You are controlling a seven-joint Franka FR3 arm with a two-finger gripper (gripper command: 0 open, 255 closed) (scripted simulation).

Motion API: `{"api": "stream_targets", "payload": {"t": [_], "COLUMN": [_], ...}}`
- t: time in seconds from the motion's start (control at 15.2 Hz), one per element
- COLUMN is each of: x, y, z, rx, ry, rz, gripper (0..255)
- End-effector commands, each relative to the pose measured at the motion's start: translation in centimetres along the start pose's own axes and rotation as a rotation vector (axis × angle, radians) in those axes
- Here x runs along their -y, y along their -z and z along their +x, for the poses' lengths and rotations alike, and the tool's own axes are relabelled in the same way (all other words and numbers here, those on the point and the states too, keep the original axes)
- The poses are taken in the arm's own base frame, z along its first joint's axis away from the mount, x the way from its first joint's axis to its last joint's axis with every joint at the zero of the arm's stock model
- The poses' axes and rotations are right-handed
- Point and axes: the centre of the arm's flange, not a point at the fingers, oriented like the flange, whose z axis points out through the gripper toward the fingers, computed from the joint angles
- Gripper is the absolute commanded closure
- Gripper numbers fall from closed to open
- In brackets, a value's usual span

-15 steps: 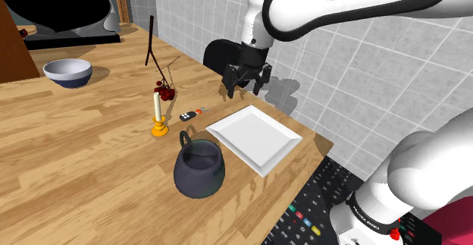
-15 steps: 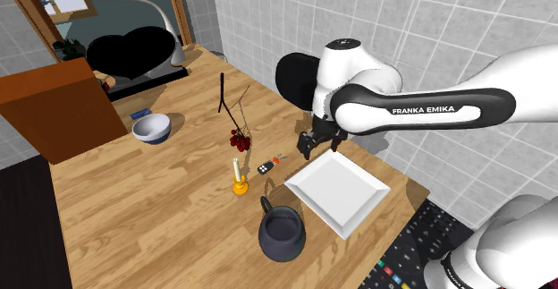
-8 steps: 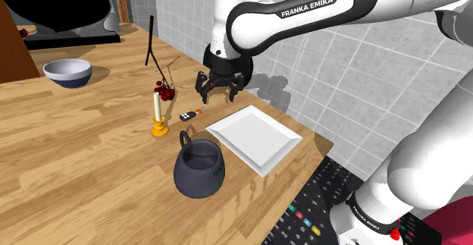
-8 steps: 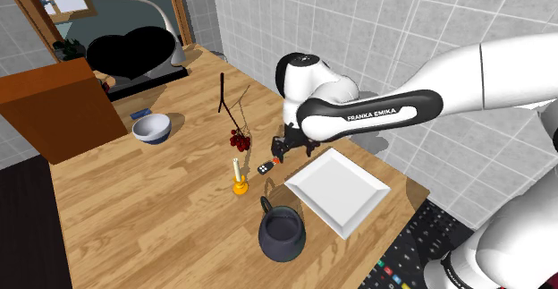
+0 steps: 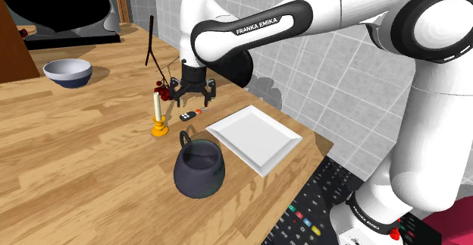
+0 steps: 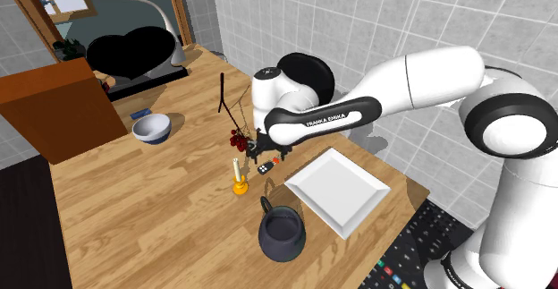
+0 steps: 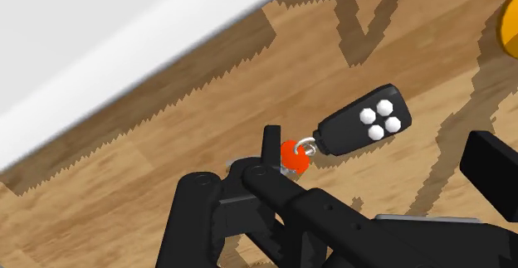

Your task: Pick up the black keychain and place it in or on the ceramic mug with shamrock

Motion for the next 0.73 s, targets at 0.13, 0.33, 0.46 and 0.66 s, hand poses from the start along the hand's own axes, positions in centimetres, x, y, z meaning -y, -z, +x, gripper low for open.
{"api": "stream_targets", "payload": {"t": [0.13,0.33,0.46,0.66], "x": [1.4,1.4,1.4,1.4], "y": [-2.0,-3.6,-5.0,-5.0], "z": [0.9,0.9,0.9,0.9], "rx": [-0.001,-0.001,-0.001,-0.001], "ry": [-0.021,-0.021,-0.021,-0.021], "rz": [-0.002,-0.002,-0.002,-0.002], "gripper": [0,0,0,0]}}
